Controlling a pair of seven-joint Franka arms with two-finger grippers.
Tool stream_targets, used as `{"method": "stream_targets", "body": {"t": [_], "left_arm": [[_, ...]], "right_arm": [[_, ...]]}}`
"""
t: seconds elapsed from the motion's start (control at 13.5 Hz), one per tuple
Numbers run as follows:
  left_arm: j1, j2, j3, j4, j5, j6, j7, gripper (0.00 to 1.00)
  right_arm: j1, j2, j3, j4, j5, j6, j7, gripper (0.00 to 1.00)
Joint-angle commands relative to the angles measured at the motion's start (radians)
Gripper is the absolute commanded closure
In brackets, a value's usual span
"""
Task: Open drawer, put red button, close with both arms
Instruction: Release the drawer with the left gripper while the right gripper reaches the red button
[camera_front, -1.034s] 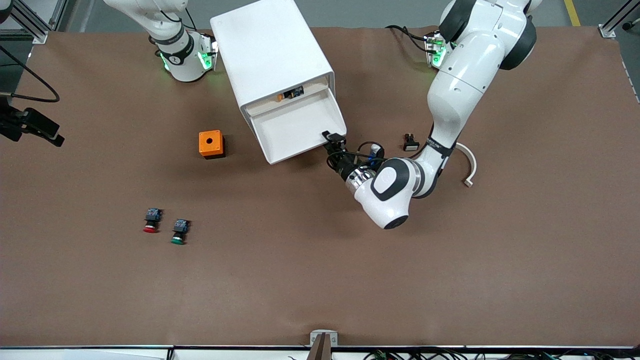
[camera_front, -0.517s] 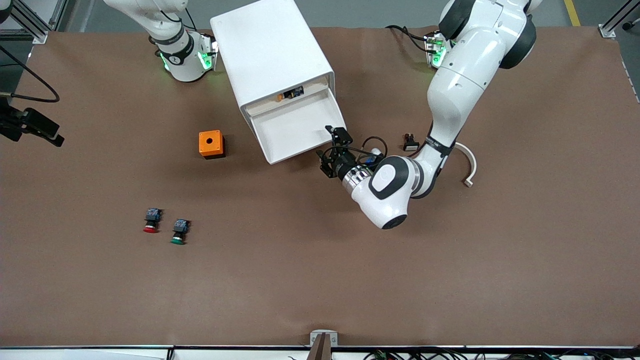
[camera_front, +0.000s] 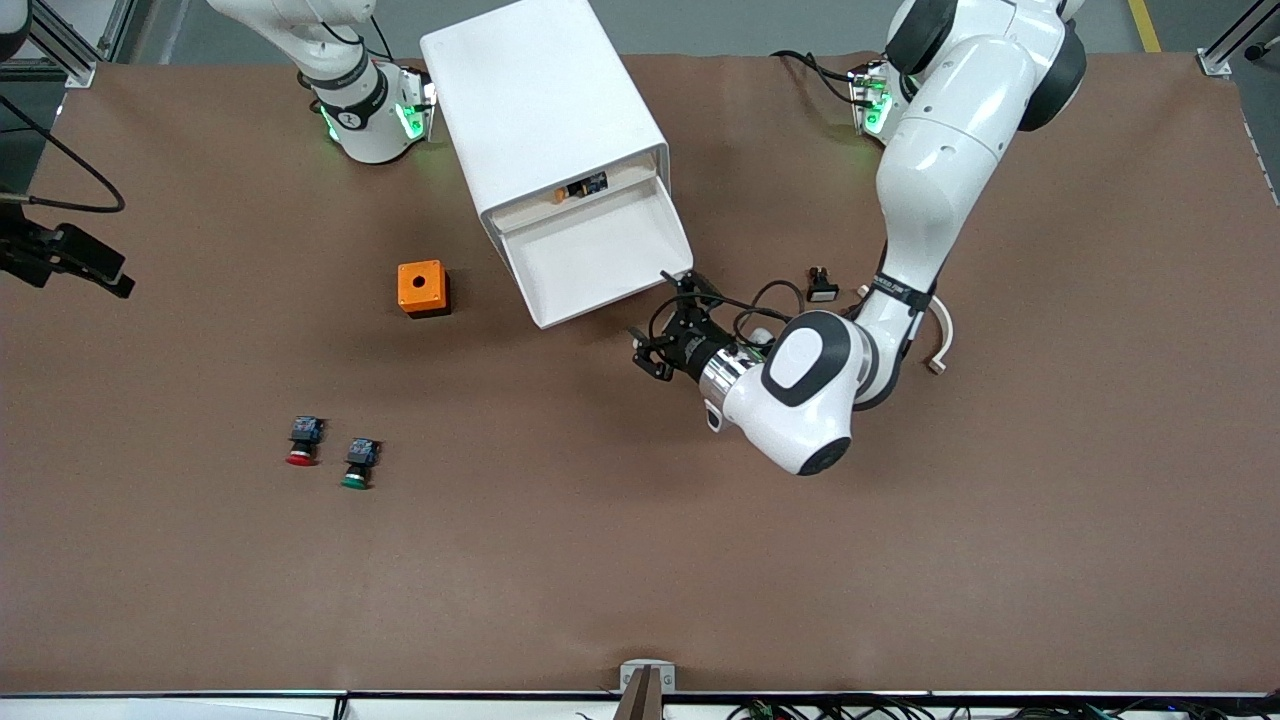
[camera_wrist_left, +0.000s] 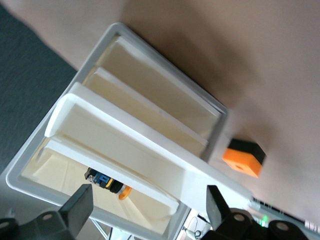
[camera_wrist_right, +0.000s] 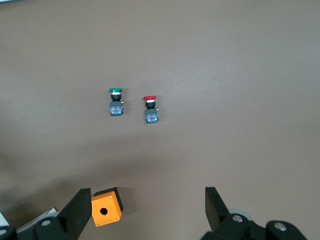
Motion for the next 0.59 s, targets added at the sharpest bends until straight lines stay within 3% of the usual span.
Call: {"method": "stream_targets", "body": {"t": [0.0,0.52], "left_arm": [[-0.012,-0.061,0.045,-0.005,0.008,0.053,0.144,0.01],[-0.018,-0.138,0.071,-0.008,0.128,0.16,0.318,0.01]], "right_arm": [[-0.001,0.071,0.002,0.02,0.03,0.036,0.011,0.0],[0.03,0.248,0.004,0.014,0.017,0.154,-0.007,0.0]]}}
